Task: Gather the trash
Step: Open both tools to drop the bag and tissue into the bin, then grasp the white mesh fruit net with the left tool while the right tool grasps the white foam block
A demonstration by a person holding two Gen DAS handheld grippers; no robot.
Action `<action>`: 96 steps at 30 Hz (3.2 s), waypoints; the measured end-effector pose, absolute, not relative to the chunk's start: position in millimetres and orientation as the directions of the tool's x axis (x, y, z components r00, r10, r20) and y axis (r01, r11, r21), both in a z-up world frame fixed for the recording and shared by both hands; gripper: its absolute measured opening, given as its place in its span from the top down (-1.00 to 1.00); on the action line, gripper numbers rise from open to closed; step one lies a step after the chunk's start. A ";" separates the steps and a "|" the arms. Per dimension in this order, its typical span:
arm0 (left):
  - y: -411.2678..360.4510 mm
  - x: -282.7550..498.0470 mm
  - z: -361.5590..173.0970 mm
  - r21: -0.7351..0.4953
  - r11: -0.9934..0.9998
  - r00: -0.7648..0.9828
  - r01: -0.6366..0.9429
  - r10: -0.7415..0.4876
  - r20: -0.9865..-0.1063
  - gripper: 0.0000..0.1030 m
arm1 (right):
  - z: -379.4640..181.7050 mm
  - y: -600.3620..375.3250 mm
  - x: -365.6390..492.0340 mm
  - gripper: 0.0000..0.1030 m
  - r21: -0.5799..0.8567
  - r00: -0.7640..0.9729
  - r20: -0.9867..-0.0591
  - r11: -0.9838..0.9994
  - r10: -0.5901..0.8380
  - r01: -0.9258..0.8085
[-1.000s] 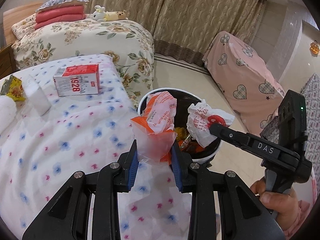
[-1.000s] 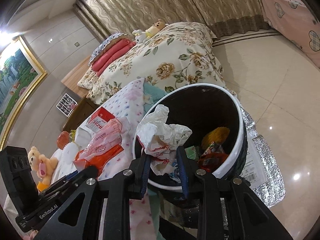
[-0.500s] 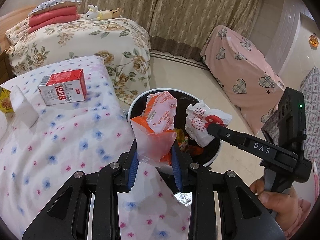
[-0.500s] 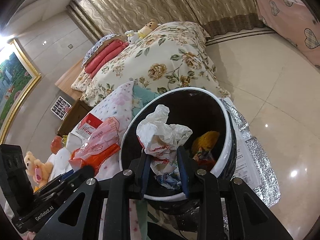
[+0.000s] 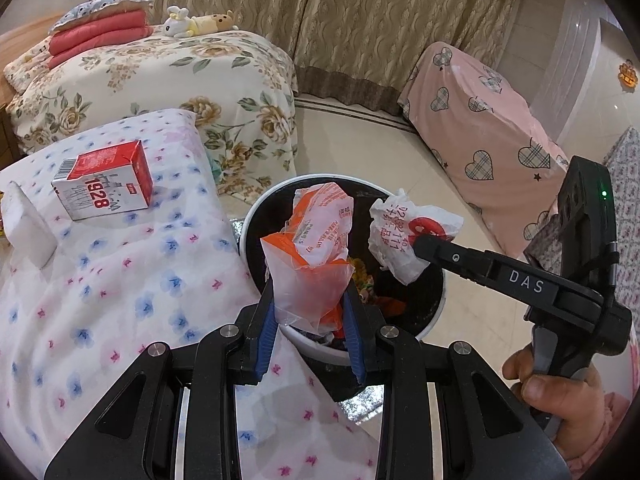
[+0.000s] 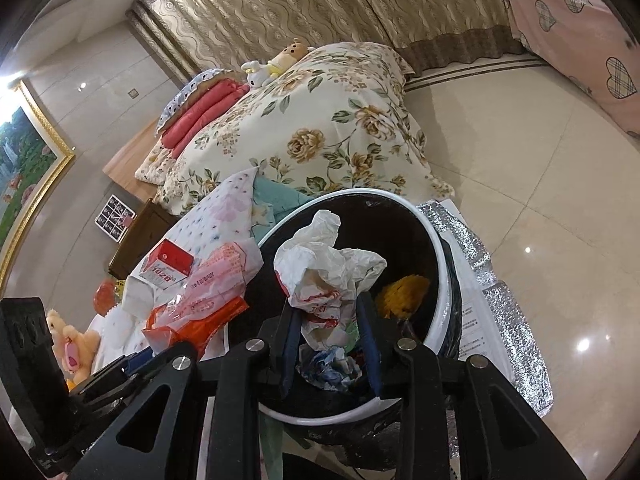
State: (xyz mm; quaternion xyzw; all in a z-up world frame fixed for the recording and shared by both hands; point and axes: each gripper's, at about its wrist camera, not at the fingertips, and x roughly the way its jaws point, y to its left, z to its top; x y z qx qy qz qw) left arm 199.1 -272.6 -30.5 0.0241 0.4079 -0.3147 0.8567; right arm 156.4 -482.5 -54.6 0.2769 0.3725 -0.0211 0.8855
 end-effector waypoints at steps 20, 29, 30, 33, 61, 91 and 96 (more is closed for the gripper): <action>-274.8 199.5 -37.3 -0.225 0.806 0.461 0.547 -0.515 -0.723 0.42 | -57.2 -482.7 163.4 0.37 0.459 0.709 -0.686 0.852 0.161 0.251; -266.5 194.7 -33.9 -0.220 0.819 0.483 0.531 -0.505 -0.715 -0.12 | -58.1 -484.1 161.0 -0.24 0.473 0.707 -0.687 0.842 0.168 0.259; -263.0 192.6 -33.6 -0.220 0.820 0.486 0.528 -0.505 -0.714 -0.13 | -57.8 -482.5 160.2 -0.27 0.474 0.708 -0.686 0.842 0.170 0.257; -251.4 188.1 -32.1 -0.218 0.827 0.499 0.517 -0.499 -0.708 -0.19 | -54.0 -473.9 158.9 -0.28 0.455 0.710 -0.685 0.857 0.163 0.243; -93.6 174.2 -39.0 -0.288 0.928 0.609 0.236 -0.372 -0.700 -0.25 | -40.8 -343.2 181.3 -0.64 0.402 0.676 -0.671 0.915 0.305 -0.014; 5.5 225.9 -49.4 -0.274 0.961 0.652 0.023 -0.222 -0.724 -0.25 | -47.0 -257.2 237.3 -0.63 0.377 0.622 -0.677 0.911 0.393 -0.166; 12.2 242.5 -46.9 -0.266 0.964 0.657 0.016 -0.211 -0.724 -0.25 | -49.5 -243.2 254.3 -0.63 0.366 0.613 -0.682 0.912 0.400 -0.187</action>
